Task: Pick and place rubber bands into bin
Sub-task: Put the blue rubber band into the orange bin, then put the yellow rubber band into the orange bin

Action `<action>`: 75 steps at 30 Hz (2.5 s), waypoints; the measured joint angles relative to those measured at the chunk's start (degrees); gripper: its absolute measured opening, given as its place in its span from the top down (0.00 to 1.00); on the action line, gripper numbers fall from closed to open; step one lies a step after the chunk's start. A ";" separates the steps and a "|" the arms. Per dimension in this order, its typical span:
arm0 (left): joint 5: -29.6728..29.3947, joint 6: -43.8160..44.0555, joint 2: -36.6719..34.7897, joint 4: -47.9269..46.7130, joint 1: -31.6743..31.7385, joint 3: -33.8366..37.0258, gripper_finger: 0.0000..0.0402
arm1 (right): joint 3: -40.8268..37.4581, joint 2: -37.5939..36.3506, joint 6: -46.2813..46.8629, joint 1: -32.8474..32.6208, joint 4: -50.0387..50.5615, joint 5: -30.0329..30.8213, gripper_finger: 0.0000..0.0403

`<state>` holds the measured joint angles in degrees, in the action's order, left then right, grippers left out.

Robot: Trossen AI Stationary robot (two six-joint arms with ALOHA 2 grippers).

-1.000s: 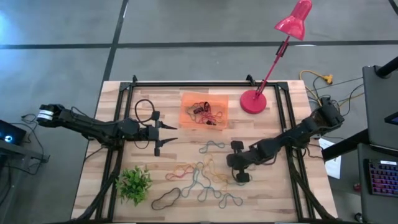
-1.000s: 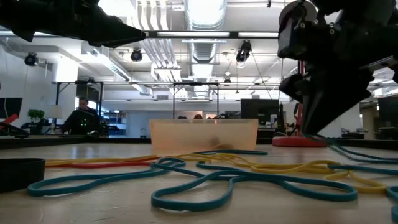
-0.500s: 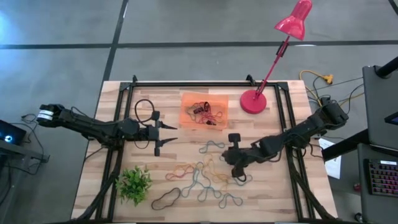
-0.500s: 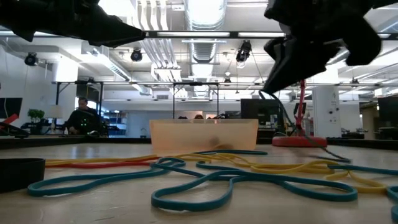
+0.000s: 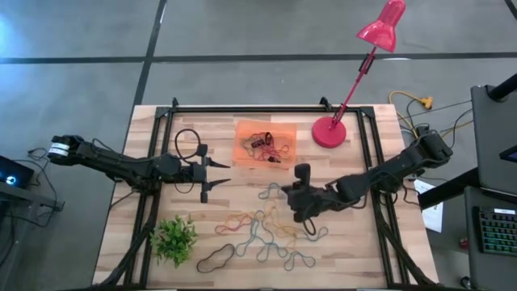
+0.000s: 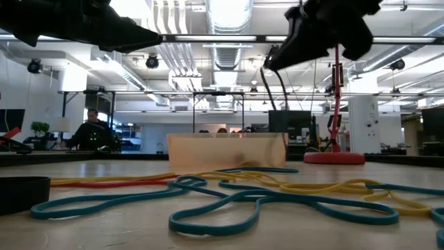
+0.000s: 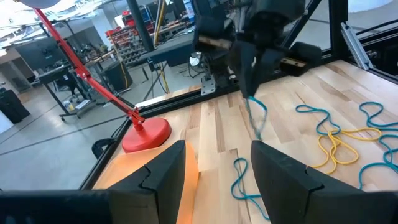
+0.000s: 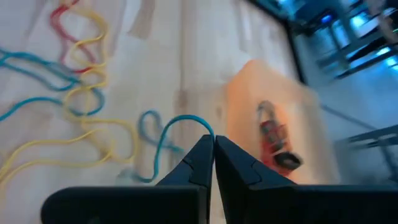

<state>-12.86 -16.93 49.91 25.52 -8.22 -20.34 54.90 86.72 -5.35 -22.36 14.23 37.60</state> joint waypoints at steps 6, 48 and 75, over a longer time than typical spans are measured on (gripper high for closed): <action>0.00 0.00 0.00 0.02 0.00 0.00 0.58 | 3.74 0.00 -7.71 0.75 -0.09 5.28 0.98; 0.00 -0.03 0.00 -0.39 -0.01 0.04 0.58 | -1.05 -0.09 -4.16 38.07 -9.00 -17.51 0.97; 16.01 -0.34 8.31 -2.56 0.00 -2.42 0.59 | -7.82 -0.07 -0.72 27.57 -6.72 -50.24 0.68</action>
<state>3.15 -17.27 58.22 22.96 -8.22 -22.76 47.08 86.65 -6.07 5.21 7.51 -12.63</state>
